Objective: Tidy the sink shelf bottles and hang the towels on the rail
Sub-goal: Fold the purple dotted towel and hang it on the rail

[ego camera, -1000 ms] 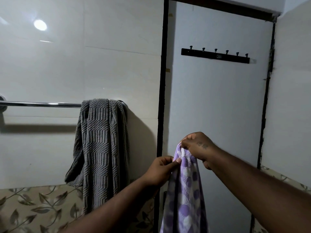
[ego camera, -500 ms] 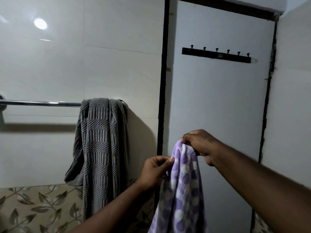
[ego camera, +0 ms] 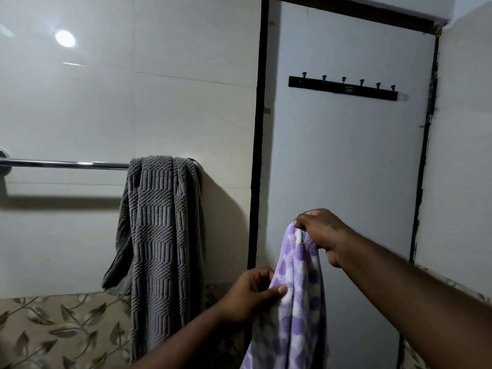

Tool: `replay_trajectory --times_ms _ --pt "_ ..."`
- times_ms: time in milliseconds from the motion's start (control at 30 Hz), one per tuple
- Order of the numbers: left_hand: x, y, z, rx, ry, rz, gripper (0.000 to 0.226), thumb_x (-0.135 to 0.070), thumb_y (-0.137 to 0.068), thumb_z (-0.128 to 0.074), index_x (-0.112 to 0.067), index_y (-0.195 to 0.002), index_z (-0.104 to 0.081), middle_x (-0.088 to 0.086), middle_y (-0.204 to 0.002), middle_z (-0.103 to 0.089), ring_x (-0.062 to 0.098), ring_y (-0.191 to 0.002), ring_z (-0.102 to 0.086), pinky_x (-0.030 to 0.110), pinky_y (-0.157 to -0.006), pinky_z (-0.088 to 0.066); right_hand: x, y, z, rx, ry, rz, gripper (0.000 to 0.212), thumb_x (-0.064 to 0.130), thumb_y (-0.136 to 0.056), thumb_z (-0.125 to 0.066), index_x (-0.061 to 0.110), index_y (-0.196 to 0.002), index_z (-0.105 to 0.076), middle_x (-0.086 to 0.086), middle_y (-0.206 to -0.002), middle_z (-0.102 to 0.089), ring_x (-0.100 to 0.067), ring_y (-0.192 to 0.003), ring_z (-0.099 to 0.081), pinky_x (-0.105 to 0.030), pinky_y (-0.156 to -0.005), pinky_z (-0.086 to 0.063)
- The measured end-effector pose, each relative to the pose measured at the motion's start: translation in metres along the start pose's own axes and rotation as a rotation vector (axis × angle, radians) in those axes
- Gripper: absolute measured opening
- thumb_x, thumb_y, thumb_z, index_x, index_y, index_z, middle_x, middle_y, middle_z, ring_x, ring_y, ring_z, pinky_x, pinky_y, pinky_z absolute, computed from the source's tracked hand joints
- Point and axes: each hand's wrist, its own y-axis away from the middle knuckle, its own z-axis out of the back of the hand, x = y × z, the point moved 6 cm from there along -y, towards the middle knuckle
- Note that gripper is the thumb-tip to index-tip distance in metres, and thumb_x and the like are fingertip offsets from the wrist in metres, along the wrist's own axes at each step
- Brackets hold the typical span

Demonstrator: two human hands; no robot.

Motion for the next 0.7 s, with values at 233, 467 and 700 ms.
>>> replay_trajectory --times_ms 233,467,700 --pt "-0.001 0.0 0.022 -0.186 0.007 0.071 0.016 -0.006 -0.085 -0.077 0.008 -0.085 -0.07 0.017 -0.082 -0.071 0.019 -0.069 -0.064 0.027 -0.063 -0.052 -0.024 -0.008 0.014 -0.151 -0.309 -0.223 0.02 0.008 -0.088 -0.044 0.003 -0.082 -0.063 -0.016 -0.074 -0.058 -0.03 -0.068 -0.056 -0.038 -0.07 -0.049" --pt "-0.064 -0.023 0.037 -0.4 -0.285 -0.124 0.024 -0.001 -0.08 -0.082 -0.009 -0.067 -0.063 0.007 -0.063 -0.06 0.015 -0.059 -0.051 0.025 -0.053 -0.039 0.018 0.009 0.006 -0.127 0.22 0.299 0.052 0.072 -0.066 -0.063 0.024 -0.086 -0.063 0.005 -0.068 -0.068 -0.021 -0.07 -0.065 -0.034 -0.069 -0.051" --pt "-0.08 -0.025 0.024 -0.308 -0.316 -0.234 0.016 -0.007 -0.081 -0.082 -0.006 -0.077 -0.066 0.006 -0.07 -0.064 0.013 -0.064 -0.051 0.029 -0.06 -0.039 0.023 0.022 -0.018 0.319 0.536 0.407 0.04 0.053 -0.083 -0.075 0.014 -0.077 -0.07 0.002 -0.064 -0.069 -0.007 -0.059 -0.064 -0.025 -0.061 -0.049"
